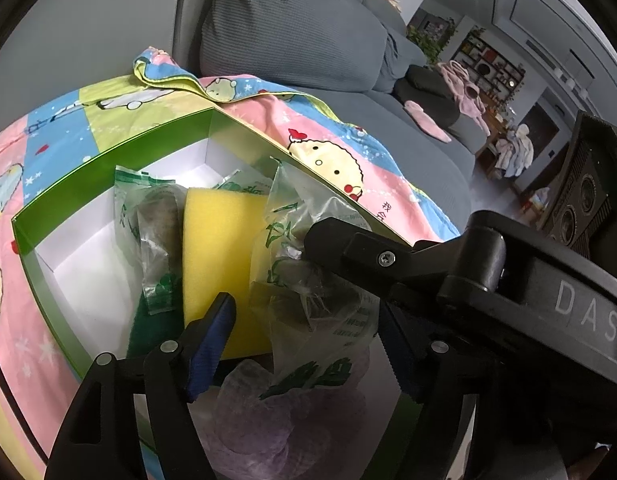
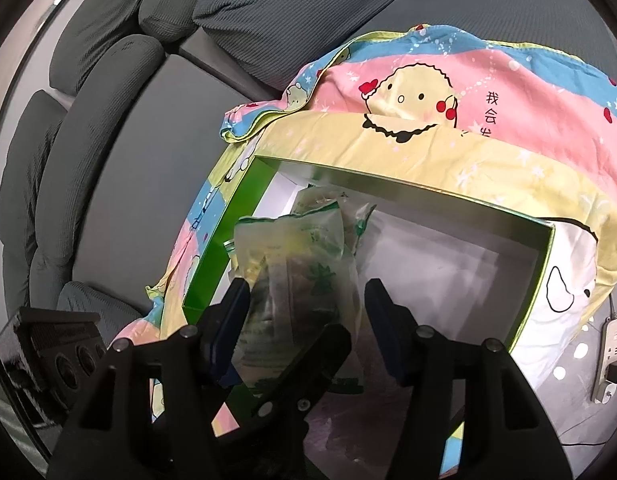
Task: Organize objects
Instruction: 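Lower the bag into the box and open the right gripper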
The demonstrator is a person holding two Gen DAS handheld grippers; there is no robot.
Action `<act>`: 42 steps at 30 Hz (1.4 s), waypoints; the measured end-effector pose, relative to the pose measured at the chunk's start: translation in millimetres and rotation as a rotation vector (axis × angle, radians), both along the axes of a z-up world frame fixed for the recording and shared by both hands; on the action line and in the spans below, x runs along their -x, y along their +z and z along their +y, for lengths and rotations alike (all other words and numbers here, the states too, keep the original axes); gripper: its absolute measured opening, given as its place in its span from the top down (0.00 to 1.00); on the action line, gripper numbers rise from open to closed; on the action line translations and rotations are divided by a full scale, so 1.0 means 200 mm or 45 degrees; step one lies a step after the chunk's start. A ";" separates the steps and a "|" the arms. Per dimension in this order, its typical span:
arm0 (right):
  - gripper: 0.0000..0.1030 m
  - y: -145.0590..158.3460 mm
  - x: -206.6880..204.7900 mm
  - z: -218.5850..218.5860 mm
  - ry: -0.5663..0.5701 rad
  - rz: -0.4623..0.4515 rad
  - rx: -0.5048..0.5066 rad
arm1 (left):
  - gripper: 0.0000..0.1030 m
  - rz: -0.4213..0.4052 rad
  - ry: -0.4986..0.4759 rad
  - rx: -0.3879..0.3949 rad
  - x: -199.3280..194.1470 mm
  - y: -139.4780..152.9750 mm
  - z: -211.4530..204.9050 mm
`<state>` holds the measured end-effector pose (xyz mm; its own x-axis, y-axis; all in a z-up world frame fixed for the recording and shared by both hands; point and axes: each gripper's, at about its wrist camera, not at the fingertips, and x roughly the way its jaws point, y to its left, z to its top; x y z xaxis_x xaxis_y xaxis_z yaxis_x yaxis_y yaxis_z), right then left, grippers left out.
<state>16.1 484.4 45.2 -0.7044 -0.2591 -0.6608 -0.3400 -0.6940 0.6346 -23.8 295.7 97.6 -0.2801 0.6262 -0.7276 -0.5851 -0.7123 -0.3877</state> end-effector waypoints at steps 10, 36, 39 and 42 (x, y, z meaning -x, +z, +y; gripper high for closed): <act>0.43 0.00 0.00 0.01 -0.015 -0.005 -0.022 | 0.28 0.003 -0.001 0.021 -0.01 0.01 0.00; 0.38 0.04 -0.05 0.01 -0.038 0.007 -0.023 | 0.19 0.114 0.057 0.054 -0.09 0.15 -0.16; 0.38 0.06 -0.06 0.00 -0.037 0.015 -0.025 | 0.19 0.134 0.081 0.053 -0.11 0.18 -0.23; 0.38 0.08 -0.07 -0.02 -0.038 0.024 -0.037 | 0.19 0.163 0.104 0.055 -0.14 0.21 -0.31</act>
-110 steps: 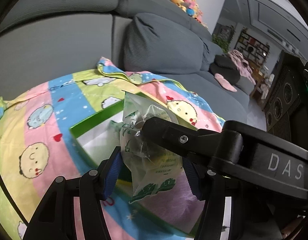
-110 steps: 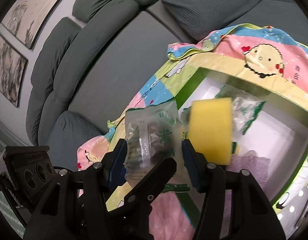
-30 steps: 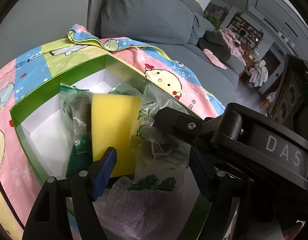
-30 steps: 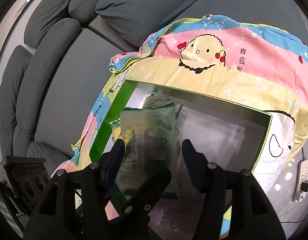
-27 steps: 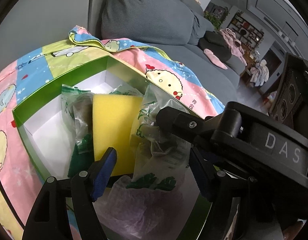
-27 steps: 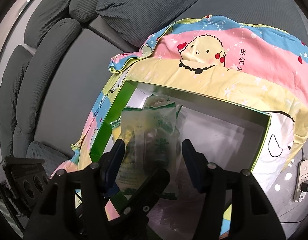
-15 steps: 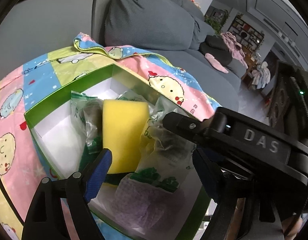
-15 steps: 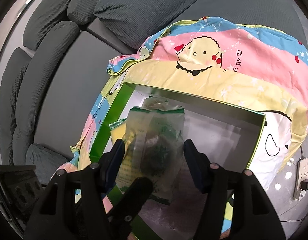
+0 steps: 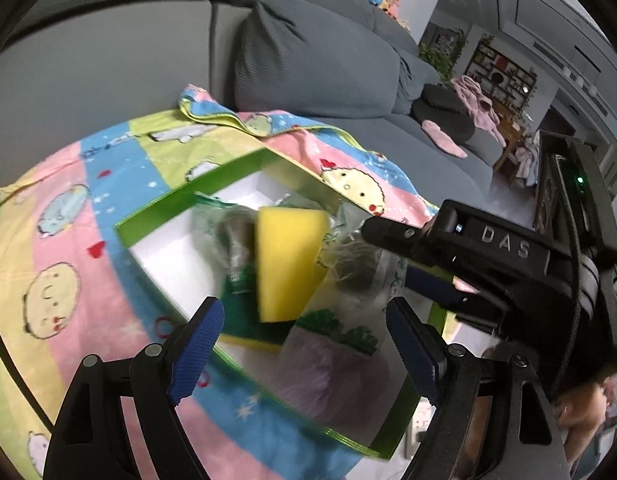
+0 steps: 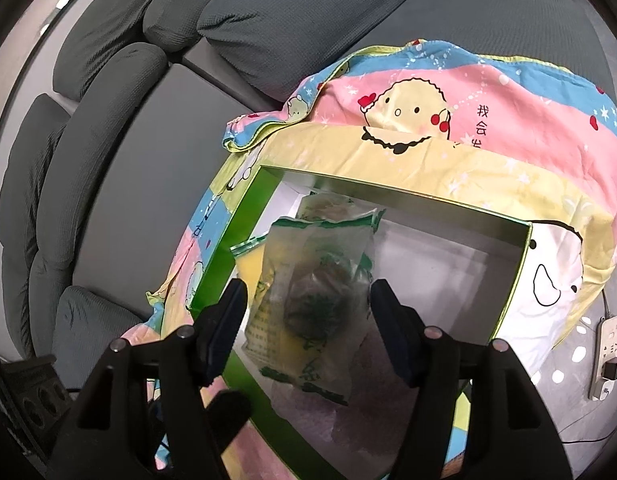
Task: Organize objects
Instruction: 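Lower the bag into the box and open the right gripper, then withdraw the open right gripper up from the box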
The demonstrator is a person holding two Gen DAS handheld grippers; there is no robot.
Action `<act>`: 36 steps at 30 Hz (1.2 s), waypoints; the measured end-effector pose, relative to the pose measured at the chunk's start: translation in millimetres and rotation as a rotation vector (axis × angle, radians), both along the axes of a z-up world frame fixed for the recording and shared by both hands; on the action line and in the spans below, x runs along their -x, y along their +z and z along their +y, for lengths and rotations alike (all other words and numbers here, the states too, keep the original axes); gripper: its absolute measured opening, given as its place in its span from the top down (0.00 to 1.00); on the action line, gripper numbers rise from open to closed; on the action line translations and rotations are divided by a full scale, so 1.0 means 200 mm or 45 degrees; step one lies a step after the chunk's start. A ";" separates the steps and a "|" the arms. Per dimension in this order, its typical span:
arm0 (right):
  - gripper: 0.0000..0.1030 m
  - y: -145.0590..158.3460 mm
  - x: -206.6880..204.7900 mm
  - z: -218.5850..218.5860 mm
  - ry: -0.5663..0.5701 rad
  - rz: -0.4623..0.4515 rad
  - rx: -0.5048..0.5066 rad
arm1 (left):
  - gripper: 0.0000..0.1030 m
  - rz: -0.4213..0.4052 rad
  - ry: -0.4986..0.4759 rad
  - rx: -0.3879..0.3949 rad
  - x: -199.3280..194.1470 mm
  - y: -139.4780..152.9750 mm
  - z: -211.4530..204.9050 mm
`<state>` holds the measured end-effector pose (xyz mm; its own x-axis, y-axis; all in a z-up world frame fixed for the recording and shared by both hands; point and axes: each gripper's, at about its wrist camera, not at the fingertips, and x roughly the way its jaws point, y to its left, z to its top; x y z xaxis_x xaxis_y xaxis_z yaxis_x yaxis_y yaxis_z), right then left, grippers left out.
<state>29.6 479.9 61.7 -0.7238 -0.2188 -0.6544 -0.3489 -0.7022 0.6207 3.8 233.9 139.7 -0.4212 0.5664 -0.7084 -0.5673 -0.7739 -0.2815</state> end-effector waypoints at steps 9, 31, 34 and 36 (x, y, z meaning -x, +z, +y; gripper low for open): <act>0.26 0.10 -0.05 -0.07 -0.036 0.026 -0.105 | 0.01 -0.024 0.119 -0.126 0.00 -0.05 -0.23; 0.04 0.33 -0.28 -0.26 -0.030 0.116 -0.346 | 0.01 -0.016 0.112 -0.227 -0.10 0.02 -0.38; 0.04 0.33 -0.28 -0.26 -0.029 0.101 -0.362 | 0.01 -0.017 0.111 -0.225 -0.11 0.01 -0.38; 0.04 0.33 -0.30 -0.26 -0.046 0.103 -0.361 | 0.01 -0.016 0.111 -0.228 -0.11 0.01 -0.39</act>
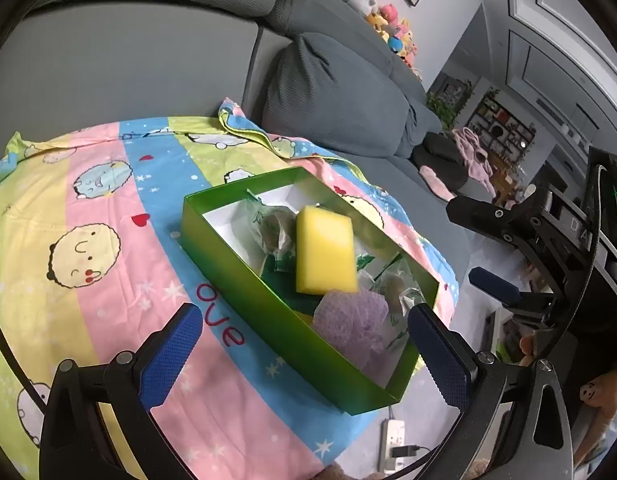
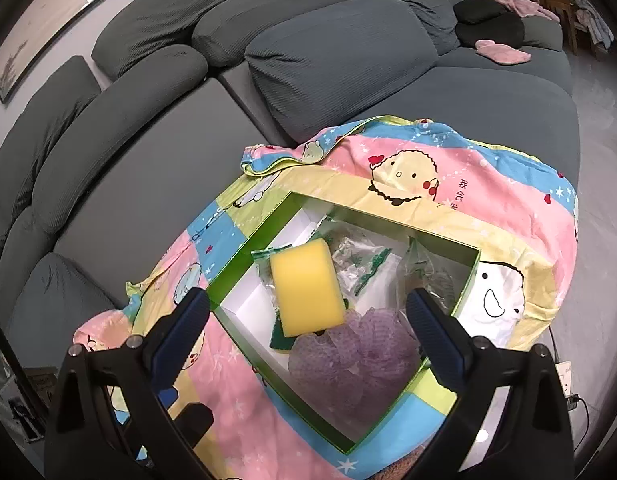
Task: Organize objects
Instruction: 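Withdraw the open right gripper up from the box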
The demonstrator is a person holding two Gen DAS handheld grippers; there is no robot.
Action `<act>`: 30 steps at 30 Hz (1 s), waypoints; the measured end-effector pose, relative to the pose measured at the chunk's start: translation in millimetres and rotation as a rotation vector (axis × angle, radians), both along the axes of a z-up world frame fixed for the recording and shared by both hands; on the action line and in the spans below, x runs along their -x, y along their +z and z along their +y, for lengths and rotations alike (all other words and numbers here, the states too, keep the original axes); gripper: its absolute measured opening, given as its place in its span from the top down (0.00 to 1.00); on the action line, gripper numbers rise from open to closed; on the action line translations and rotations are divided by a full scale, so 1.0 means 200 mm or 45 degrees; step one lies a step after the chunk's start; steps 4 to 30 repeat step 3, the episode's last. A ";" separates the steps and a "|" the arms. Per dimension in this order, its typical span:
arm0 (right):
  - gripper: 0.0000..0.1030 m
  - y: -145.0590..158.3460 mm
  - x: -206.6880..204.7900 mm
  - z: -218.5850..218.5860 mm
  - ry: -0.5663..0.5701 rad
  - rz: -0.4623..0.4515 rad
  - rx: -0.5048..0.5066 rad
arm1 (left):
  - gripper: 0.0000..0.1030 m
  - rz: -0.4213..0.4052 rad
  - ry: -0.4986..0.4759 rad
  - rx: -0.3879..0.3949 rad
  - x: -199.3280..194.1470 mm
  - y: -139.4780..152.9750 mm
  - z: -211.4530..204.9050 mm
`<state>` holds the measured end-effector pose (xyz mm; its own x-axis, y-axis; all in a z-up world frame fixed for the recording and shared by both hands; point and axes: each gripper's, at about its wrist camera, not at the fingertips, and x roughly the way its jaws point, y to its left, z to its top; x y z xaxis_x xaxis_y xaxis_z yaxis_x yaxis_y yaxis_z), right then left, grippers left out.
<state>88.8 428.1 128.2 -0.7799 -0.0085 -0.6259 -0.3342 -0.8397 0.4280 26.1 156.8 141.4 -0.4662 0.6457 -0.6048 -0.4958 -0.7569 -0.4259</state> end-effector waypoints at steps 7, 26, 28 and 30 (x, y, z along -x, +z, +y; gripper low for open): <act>0.04 0.01 -0.01 -0.01 -0.020 -0.012 -0.028 | 0.01 -0.007 0.013 0.007 0.00 0.00 0.00; 0.04 0.01 -0.01 -0.01 -0.020 -0.012 -0.028 | 0.01 -0.007 0.013 0.007 0.00 0.00 0.00; 0.04 0.01 -0.01 -0.01 -0.020 -0.012 -0.028 | 0.01 -0.007 0.013 0.007 0.00 0.00 0.00; 0.04 0.01 -0.01 -0.01 -0.020 -0.012 -0.028 | 0.01 -0.007 0.013 0.007 0.00 0.00 0.00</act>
